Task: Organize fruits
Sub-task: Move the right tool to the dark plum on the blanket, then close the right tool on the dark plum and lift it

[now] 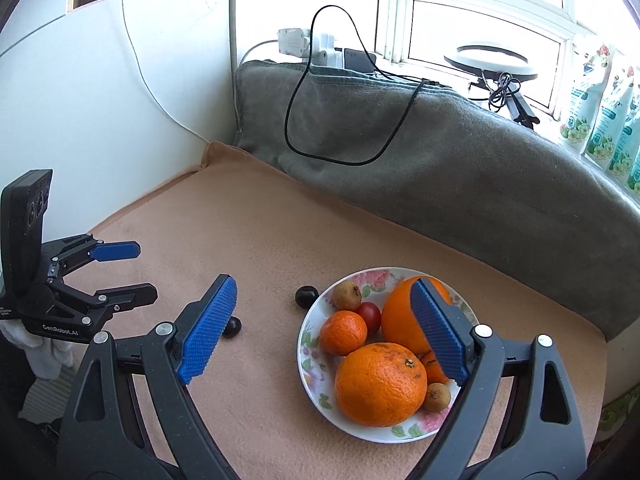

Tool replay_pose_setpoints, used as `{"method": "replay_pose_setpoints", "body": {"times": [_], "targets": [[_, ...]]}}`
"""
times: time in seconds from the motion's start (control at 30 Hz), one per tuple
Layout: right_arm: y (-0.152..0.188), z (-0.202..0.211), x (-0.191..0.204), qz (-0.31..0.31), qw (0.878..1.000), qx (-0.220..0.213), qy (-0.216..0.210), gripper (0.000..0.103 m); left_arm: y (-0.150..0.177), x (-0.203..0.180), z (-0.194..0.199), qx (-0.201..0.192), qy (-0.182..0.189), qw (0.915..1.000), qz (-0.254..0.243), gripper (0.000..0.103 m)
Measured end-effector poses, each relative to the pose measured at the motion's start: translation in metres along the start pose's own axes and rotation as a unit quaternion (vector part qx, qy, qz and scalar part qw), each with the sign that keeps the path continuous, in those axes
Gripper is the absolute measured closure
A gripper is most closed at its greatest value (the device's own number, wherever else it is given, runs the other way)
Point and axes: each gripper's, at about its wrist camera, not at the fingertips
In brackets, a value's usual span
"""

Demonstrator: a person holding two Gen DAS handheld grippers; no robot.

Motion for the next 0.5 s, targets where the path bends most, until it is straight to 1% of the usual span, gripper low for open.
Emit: {"method": "replay_pose_setpoints", "body": {"times": [0.13,0.23,0.27,0.3,0.33,0.4,0.43,0.47,0.5], "targets": [[-0.009,-0.014,-0.001,0.032,0.998,0.04,-0.028,0.012,0.003,-0.002,-0.006,0.012,0.018,0.9998,0.001,0.024],[-0.016,-0.024,0.006,0.075,0.995,0.061,-0.039,0.014,0.004,-0.006,-0.012,0.02,0.03,0.9994,-0.002,0.025],[-0.019,-0.028,0.009,0.09,0.992,0.07,-0.045,0.02,0.005,-0.008,-0.014,0.023,0.034,0.9992,-0.003,0.026],[-0.021,-0.033,0.012,0.105,0.99,0.08,-0.051,0.023,0.006,-0.009,-0.016,0.027,0.041,0.9988,-0.004,0.032],[-0.024,-0.038,0.015,0.12,0.987,0.09,-0.059,0.029,0.006,-0.01,-0.018,0.032,0.048,0.9983,-0.004,0.034],[-0.028,-0.049,0.021,0.143,0.981,0.11,-0.075,0.033,0.008,-0.012,-0.023,0.04,0.059,0.9974,-0.001,0.034],[-0.03,-0.055,0.023,0.152,0.977,0.121,-0.083,0.035,0.008,-0.012,-0.026,0.045,0.064,0.9969,0.001,0.037],[-0.031,-0.061,0.025,0.162,0.974,0.132,-0.089,0.041,0.009,-0.013,-0.029,0.048,0.068,0.9965,0.001,0.039],[-0.032,-0.068,0.027,0.172,0.971,0.141,-0.091,0.044,0.009,-0.013,-0.031,0.051,0.072,0.9961,0.002,0.042]]}}
Point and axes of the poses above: each gripper's, at about its wrist camera, not at the fingertips, and z roughly against the way its jaws point, x to its left, y to its underside, and after that the axes turned 8 degrees about z, right-handed
